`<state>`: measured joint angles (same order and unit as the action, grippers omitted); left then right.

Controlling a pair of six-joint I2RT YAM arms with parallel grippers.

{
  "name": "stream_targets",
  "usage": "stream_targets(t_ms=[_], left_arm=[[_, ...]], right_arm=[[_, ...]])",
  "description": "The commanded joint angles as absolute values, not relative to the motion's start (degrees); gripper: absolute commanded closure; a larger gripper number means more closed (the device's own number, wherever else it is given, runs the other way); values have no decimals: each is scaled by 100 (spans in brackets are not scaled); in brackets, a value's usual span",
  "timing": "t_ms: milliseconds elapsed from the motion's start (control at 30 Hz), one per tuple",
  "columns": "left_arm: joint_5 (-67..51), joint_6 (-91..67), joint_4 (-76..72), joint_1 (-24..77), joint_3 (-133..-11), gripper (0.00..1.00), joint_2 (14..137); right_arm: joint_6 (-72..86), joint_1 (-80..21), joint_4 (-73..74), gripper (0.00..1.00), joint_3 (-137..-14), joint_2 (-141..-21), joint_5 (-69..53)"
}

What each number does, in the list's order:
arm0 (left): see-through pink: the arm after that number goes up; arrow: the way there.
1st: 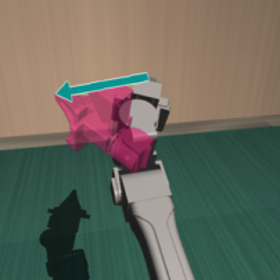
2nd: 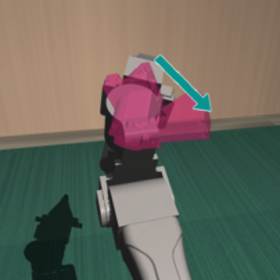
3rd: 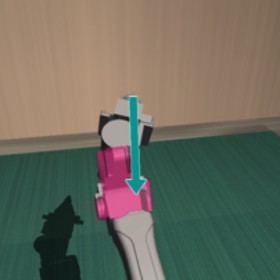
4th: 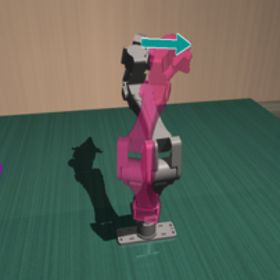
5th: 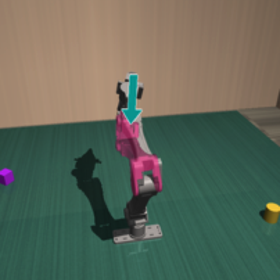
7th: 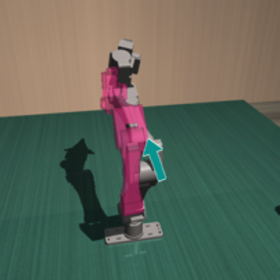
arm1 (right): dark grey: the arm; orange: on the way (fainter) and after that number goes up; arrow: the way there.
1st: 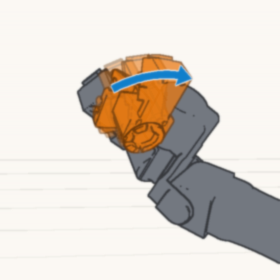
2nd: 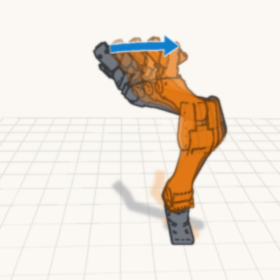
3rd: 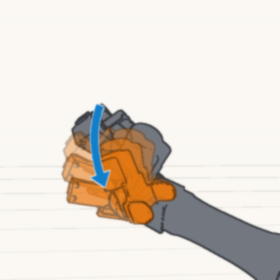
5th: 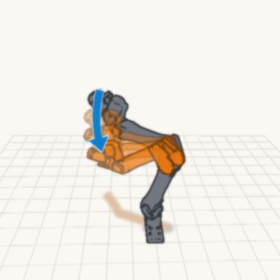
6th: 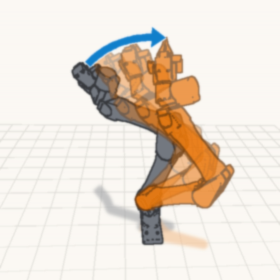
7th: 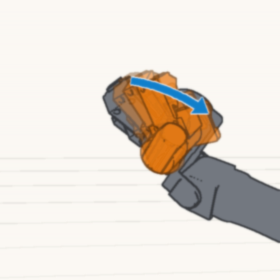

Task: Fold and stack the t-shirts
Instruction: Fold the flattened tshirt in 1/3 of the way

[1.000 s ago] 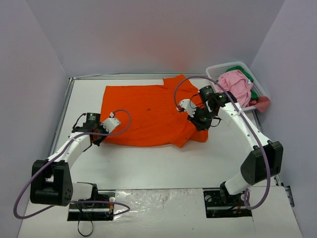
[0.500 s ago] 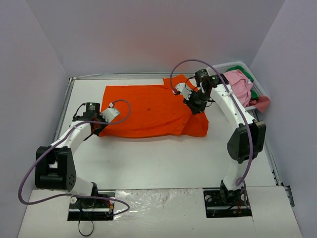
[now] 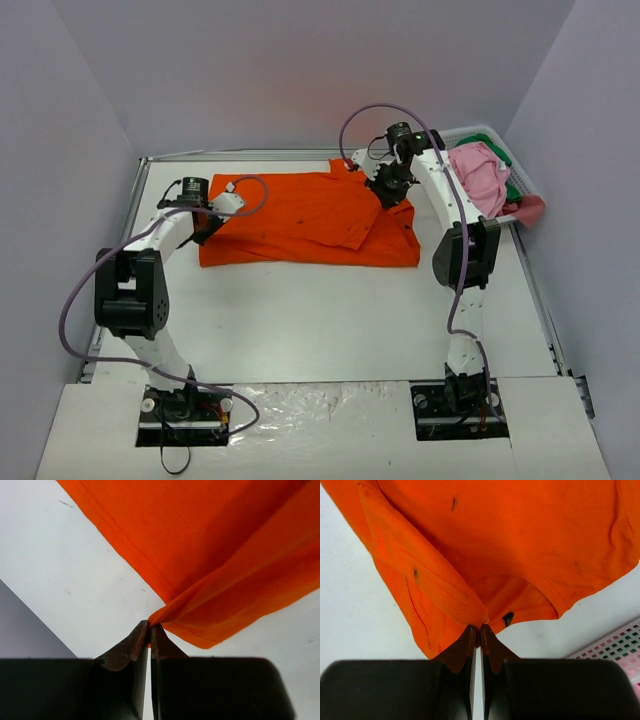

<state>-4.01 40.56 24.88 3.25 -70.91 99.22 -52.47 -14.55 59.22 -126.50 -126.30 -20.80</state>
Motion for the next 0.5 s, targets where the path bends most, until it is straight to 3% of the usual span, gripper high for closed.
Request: stream_targets(t_ms=[0,100,333,467], left_arm=[[-316,4184,2856,272,-7514,96,10186],[-273,4245,2892,272,-7664,89,10467],[-53,4324,2681,272,-7550,56,10591],[78,4307,2584,264,-7436,46,10450]], right_arm=[[-5396,-1406,6337,100,-13174,-13007,-2021],[-5397,-1398,6319,100,-13631,-13446,-1987],[-5326,-1397,5978,100,-14019,-14018,-1925],[-5221,-1362,5713,100,-14036,-14080,-1925]])
